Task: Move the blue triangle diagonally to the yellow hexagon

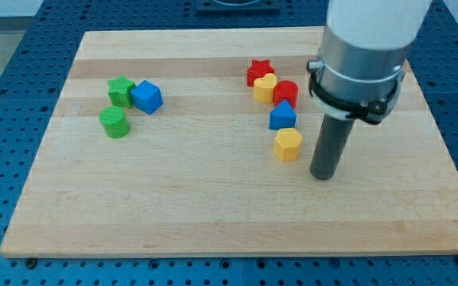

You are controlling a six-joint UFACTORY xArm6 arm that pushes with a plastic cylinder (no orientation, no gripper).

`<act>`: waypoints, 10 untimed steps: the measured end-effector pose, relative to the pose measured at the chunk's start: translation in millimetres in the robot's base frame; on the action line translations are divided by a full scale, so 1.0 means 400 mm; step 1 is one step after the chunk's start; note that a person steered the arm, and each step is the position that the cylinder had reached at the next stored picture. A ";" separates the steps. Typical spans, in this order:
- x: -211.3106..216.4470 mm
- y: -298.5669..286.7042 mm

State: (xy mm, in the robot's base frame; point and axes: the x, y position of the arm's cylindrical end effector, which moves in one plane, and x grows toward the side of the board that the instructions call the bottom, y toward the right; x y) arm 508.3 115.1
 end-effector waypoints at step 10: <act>0.015 -0.242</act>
State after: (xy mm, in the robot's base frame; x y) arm 514.4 18.4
